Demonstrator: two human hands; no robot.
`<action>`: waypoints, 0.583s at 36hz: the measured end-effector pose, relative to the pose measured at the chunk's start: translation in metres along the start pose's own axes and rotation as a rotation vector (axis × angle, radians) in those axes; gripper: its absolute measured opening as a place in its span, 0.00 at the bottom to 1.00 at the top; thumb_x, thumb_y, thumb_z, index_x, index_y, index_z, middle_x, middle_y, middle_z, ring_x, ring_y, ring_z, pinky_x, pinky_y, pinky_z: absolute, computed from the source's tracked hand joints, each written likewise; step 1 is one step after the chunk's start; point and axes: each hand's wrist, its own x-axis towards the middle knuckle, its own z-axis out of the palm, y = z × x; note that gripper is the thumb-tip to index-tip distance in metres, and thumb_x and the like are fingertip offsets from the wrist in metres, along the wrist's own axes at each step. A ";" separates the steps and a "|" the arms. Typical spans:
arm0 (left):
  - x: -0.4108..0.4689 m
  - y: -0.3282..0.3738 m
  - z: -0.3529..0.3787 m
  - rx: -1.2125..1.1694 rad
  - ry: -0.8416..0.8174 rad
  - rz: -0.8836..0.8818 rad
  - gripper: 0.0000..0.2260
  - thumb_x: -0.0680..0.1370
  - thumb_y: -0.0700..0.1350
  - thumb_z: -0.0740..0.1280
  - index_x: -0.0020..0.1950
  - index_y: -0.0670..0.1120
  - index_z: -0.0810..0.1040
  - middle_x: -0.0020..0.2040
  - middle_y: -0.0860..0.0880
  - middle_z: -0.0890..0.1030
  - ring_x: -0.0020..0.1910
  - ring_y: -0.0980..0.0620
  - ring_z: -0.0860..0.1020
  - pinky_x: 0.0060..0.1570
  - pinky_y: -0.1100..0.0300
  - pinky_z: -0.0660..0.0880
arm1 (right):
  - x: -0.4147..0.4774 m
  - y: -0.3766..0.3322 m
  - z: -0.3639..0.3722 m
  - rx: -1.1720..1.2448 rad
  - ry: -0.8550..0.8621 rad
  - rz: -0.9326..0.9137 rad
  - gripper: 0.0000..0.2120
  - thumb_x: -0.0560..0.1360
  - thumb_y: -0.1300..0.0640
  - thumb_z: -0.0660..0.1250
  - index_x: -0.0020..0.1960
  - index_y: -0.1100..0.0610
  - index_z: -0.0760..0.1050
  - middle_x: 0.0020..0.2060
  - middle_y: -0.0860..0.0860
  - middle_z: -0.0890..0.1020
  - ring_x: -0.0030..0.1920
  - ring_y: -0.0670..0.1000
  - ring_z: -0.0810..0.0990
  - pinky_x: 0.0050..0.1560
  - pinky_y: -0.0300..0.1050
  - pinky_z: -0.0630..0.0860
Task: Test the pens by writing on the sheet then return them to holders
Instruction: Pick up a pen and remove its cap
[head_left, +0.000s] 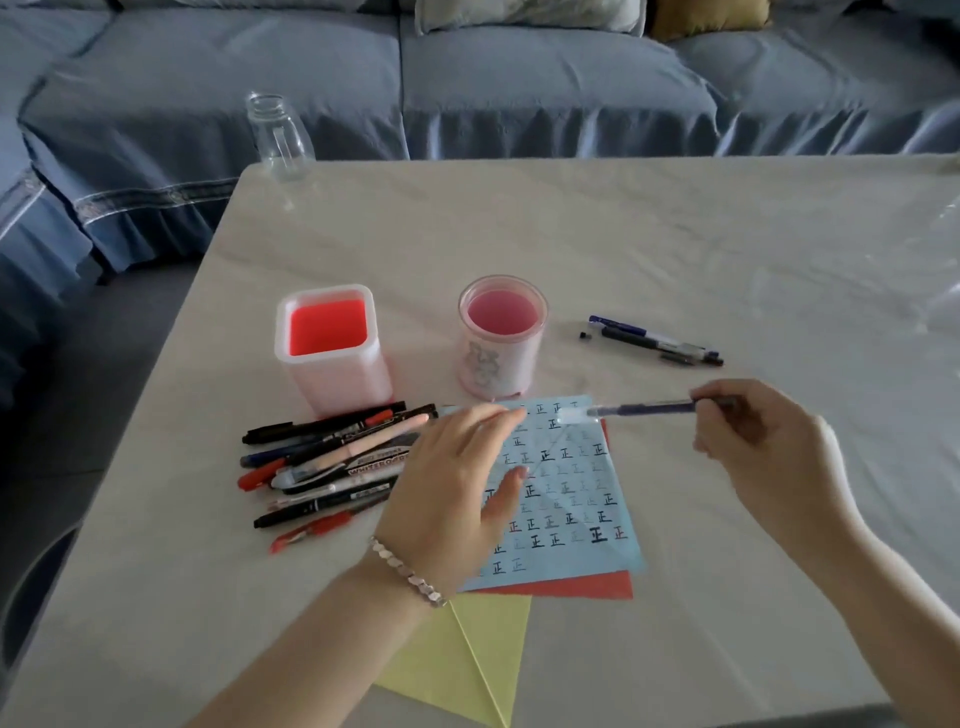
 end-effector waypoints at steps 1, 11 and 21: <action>0.000 0.005 0.004 -0.026 -0.030 -0.004 0.19 0.76 0.49 0.61 0.64 0.42 0.71 0.59 0.46 0.77 0.59 0.51 0.72 0.59 0.57 0.67 | -0.008 -0.005 -0.004 0.038 -0.036 0.011 0.11 0.73 0.64 0.64 0.39 0.48 0.75 0.28 0.44 0.79 0.30 0.44 0.76 0.33 0.27 0.69; -0.012 0.028 0.015 -0.192 -0.153 0.009 0.10 0.79 0.50 0.54 0.58 0.52 0.69 0.46 0.53 0.79 0.45 0.56 0.76 0.40 0.58 0.76 | -0.043 -0.042 0.019 0.516 -0.158 0.148 0.08 0.74 0.68 0.62 0.37 0.63 0.72 0.22 0.52 0.72 0.23 0.46 0.68 0.28 0.32 0.67; -0.031 0.026 -0.001 -0.360 -0.167 -0.202 0.16 0.75 0.55 0.57 0.45 0.46 0.79 0.37 0.60 0.75 0.39 0.63 0.73 0.38 0.76 0.66 | -0.068 -0.051 0.074 0.637 -0.186 0.392 0.16 0.77 0.57 0.60 0.33 0.58 0.63 0.19 0.48 0.67 0.21 0.46 0.63 0.25 0.36 0.62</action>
